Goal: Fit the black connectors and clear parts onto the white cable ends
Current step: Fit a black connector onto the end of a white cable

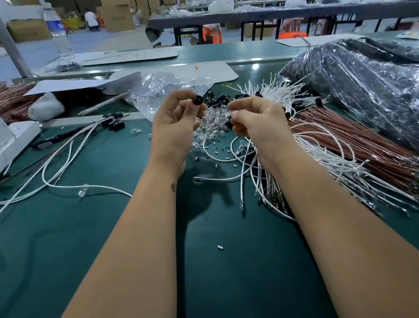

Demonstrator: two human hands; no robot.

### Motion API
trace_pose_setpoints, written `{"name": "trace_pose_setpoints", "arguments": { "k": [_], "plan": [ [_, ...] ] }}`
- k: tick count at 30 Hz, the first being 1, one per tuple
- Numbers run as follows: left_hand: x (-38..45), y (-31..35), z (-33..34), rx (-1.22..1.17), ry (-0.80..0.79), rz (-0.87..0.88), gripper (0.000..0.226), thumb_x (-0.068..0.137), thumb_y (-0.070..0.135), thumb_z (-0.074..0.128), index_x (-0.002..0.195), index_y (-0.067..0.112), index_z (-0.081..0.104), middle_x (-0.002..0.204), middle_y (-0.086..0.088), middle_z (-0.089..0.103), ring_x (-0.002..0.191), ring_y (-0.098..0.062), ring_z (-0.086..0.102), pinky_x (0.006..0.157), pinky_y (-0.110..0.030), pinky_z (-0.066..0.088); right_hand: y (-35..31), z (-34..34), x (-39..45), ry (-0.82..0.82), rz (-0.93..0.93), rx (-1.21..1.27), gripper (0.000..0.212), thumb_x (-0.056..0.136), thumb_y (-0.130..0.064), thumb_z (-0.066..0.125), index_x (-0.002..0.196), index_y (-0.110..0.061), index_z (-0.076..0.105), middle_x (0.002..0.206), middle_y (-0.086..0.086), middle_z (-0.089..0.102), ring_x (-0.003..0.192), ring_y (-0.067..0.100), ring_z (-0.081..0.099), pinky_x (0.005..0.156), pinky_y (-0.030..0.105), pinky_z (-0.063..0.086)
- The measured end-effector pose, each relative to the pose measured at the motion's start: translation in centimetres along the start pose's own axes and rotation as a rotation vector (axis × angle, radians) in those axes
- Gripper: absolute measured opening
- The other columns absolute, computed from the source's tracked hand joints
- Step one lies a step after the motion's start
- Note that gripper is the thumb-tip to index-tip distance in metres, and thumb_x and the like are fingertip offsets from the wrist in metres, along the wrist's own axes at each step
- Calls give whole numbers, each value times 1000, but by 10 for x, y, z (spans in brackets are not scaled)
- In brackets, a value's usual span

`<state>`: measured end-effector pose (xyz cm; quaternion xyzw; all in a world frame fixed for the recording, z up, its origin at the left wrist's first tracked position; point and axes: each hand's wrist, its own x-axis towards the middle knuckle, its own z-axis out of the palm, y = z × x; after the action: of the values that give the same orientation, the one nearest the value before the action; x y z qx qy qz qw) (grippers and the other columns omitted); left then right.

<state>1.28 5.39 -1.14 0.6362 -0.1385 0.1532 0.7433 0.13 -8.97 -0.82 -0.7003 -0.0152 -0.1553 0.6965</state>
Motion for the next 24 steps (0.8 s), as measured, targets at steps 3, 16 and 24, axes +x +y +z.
{"name": "trace_pose_setpoints", "arguments": {
  "k": [3, 16, 24],
  "plan": [
    [1, 2, -1, -81, -8, 25, 20, 95, -1, 51, 88, 16, 55, 84, -5, 60, 77, -9, 59, 72, -18, 47, 1, 1, -1, -16, -13, -43, 17, 87, 2, 60, 87, -13, 69, 70, 0, 63, 53, 3, 56, 56, 15, 47],
    [-1, 2, -1, -80, -48, -28, 13, 97, 7, 51, 92, 18, 55, 85, -2, 67, 75, -14, 58, 70, -24, 45, -3, 3, -5, 6, -35, -39, 14, 88, 0, 58, 86, -10, 68, 66, 1, 62, 52, 4, 54, 52, 15, 46],
    [-1, -12, 0, 432, -141, -39, 16, 97, 6, 50, 95, 19, 60, 69, -2, 53, 53, -9, 41, 50, -19, 35, -3, 2, -4, 30, -12, 89, 14, 87, -3, 61, 78, -12, 67, 60, -3, 62, 55, 7, 56, 53, 17, 47]
  ]
}}
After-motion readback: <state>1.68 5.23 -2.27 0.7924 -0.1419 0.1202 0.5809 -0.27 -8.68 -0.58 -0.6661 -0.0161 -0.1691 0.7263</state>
